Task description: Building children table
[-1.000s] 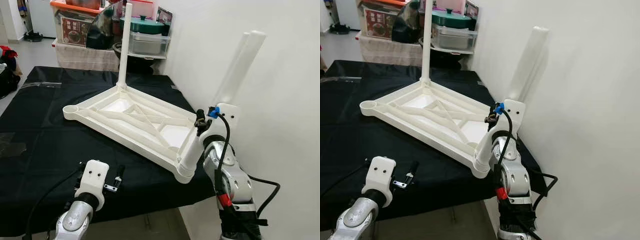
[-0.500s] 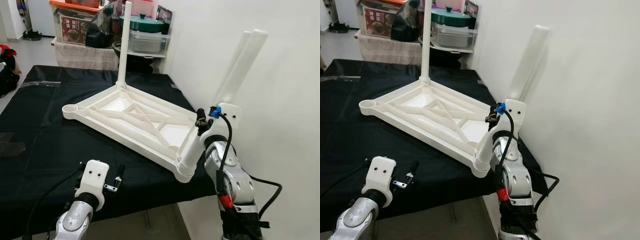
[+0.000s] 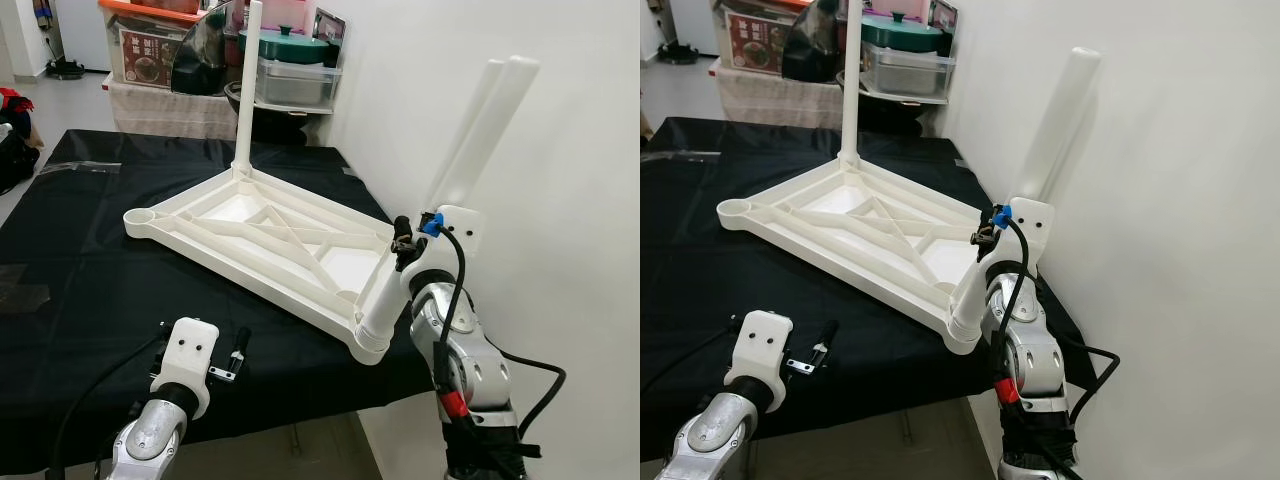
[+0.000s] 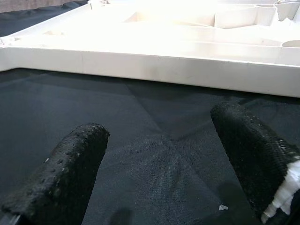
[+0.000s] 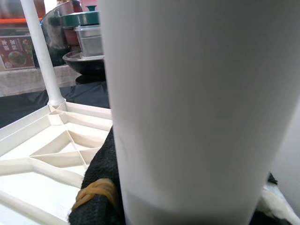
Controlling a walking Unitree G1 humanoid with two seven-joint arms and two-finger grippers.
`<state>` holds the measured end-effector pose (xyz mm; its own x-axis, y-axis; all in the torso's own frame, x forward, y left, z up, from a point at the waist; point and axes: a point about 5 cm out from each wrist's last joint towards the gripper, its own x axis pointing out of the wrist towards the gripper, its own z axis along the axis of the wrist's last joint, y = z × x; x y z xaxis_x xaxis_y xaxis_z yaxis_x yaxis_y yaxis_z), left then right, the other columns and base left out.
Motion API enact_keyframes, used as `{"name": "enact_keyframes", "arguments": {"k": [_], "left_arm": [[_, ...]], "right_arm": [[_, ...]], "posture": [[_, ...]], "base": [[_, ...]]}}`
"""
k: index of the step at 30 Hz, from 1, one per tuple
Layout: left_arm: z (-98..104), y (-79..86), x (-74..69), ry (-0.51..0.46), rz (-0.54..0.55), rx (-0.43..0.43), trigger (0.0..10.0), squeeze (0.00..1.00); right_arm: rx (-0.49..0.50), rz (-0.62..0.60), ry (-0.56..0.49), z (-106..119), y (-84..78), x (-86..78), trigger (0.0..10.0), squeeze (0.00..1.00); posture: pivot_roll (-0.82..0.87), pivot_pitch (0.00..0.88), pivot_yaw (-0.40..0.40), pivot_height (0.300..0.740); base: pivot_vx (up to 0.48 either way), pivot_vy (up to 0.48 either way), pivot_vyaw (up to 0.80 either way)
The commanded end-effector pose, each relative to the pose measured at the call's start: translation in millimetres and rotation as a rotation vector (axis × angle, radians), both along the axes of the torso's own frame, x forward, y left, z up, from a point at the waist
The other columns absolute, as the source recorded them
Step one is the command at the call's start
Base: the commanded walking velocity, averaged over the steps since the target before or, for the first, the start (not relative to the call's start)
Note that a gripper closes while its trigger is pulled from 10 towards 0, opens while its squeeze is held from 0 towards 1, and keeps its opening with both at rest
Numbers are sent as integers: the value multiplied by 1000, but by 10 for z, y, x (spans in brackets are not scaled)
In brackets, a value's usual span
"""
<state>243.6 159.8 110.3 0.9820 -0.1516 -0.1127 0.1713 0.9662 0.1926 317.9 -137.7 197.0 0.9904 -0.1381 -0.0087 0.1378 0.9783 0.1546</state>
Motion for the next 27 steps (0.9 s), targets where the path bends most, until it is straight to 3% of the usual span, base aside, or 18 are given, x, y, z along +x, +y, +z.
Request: {"name": "enact_keyframes", "arguments": {"k": [1, 11, 15, 27], "left_arm": [[-32, -19, 5, 18, -9, -12, 10000, 0], [-32, -16, 7, 19, -9, -12, 10000, 0], [-37, -17, 10, 20, -10, -12, 10000, 0], [-55, -27, -1, 23, -12, -12, 10000, 0]], "right_arm": [[-61, -86, 243, -525, -237, -61, 10000, 0], [-84, -98, 178, -412, -259, -54, 10000, 0], [-106, -114, 90, -255, -289, -33, 10000, 0], [-119, -103, 70, -199, -292, -28, 10000, 0]], "posture": [[113, 0, -156, 740], [111, 0, -153, 740], [111, 0, -152, 740], [110, 0, -151, 740]], "base": [[0, 0, 0], [0, 0, 0], [0, 0, 0], [0, 0, 0]]}}
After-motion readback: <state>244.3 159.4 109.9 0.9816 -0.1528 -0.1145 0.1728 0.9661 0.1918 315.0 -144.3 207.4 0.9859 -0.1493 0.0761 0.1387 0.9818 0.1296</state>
